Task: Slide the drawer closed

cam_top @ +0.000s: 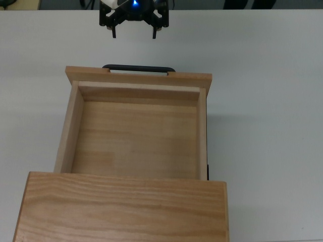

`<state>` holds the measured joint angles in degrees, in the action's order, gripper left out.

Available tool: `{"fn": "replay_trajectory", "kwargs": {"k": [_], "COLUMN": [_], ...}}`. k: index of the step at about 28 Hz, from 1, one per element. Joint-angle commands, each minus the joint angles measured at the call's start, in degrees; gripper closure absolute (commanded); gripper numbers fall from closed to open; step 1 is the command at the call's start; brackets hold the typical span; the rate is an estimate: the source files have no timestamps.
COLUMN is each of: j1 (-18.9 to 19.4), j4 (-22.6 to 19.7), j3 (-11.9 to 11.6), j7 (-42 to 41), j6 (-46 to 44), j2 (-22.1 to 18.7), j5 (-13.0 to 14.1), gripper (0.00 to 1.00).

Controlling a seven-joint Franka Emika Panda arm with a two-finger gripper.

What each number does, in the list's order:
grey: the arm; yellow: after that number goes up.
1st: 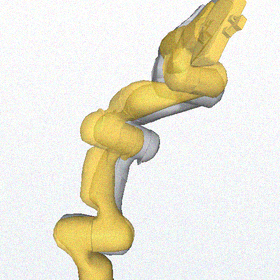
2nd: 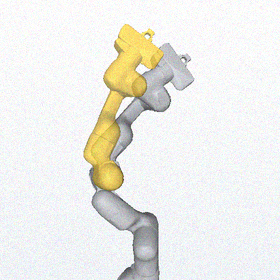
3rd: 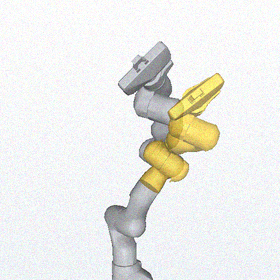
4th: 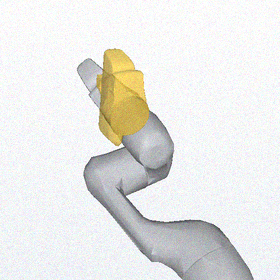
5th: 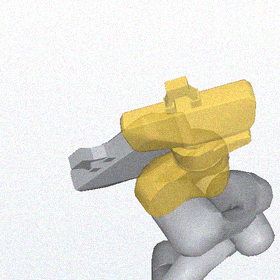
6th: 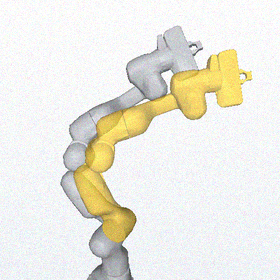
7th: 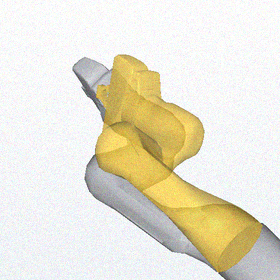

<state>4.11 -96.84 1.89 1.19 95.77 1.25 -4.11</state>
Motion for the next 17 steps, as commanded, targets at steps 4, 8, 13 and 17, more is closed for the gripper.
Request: {"fn": "replay_trajectory", "kwargs": {"k": [4, 8, 13, 17], "j1": [0.5, 0.5, 0.5, 0.5], "j4": [0.4, 0.4, 0.5, 0.6], "j3": [-0.5, -0.2, -0.2, -0.2], "j7": [0.1, 0.3, 0.3, 1.1], "j6": [0.3, 0.4, 1.9, 3.8], "j2": [0.4, 0.4, 0.9, 2.0], "j5": [-0.7, -0.7, -0.4, -0.1], "gripper": [0.05, 0.61, 0.83, 1.00]}}
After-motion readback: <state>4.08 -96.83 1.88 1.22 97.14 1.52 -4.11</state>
